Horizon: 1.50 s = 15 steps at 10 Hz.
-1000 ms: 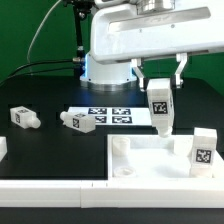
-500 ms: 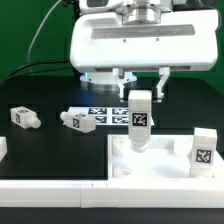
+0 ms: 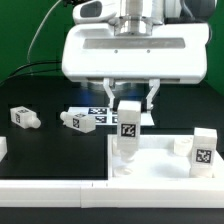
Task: Assemble square table
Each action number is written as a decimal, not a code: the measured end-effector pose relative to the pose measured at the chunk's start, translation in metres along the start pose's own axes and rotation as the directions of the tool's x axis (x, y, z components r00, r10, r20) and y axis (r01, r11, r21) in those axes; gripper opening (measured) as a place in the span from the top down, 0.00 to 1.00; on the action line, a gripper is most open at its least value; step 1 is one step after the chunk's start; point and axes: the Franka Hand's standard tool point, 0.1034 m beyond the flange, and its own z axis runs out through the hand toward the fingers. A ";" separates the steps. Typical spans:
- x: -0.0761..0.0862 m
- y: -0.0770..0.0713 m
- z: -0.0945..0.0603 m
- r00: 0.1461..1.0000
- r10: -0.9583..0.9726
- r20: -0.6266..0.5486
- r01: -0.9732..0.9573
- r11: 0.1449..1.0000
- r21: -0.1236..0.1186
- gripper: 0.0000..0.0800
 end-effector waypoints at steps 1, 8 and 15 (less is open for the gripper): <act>-0.003 0.003 0.005 1.000 -0.001 -0.006 0.001 1.000 -0.007 0.64; -0.012 -0.007 0.011 0.999 -0.024 -0.024 0.024 1.000 -0.005 0.64; -0.018 -0.006 0.017 0.999 -0.022 -0.041 0.021 1.000 -0.016 0.64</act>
Offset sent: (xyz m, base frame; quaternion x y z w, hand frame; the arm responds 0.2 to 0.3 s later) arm 0.0075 0.0072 -0.0104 0.0017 0.0155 0.0098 0.9998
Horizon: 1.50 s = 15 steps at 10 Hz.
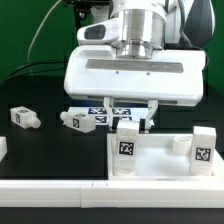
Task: Assemble square table
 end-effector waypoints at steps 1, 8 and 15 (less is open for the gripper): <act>0.000 0.000 0.000 1.000 0.000 0.001 0.000 1.000 0.000 0.50; 0.025 0.009 -0.003 0.876 0.058 0.479 -0.097 0.994 0.057 0.19; 0.008 0.001 0.012 0.843 0.099 0.528 -0.131 0.991 0.023 0.25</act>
Offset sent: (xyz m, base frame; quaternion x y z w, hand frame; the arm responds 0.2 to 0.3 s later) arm 0.0280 -0.0062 0.0351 0.1069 -0.1772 0.0733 0.9756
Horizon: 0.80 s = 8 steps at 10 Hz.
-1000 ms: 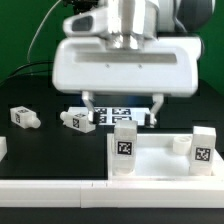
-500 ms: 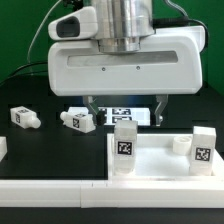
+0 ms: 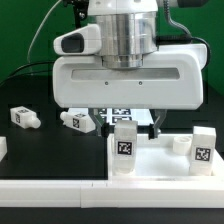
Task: Assemble square table
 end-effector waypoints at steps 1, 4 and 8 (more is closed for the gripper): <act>0.000 0.000 0.000 0.999 0.036 0.001 -0.036 0.999 0.000 0.47; 0.000 0.001 0.001 0.969 0.246 0.001 -0.246 0.969 -0.001 0.64; 0.003 0.002 0.002 0.731 0.683 -0.001 -0.683 0.730 0.023 0.64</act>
Offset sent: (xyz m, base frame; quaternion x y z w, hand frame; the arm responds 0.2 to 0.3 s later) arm 0.0000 0.0000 0.0000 0.0000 0.0000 0.1938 0.9810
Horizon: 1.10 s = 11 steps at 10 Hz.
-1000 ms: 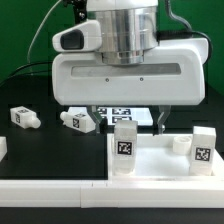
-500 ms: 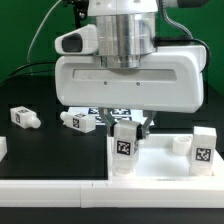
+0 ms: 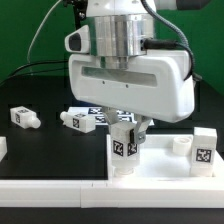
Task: Assemble square table
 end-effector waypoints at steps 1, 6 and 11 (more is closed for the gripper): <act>-0.001 -0.001 0.000 0.983 0.185 0.006 -0.185 0.983 -0.006 0.64; -0.007 -0.007 0.001 0.934 0.356 0.018 -0.356 0.934 -0.008 0.53; -0.012 -0.001 -0.002 0.971 -0.238 0.004 0.238 0.971 -0.005 0.20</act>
Offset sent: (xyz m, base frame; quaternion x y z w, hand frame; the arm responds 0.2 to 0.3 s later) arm 0.0000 0.0000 0.0000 0.0000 0.0000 0.1938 0.9810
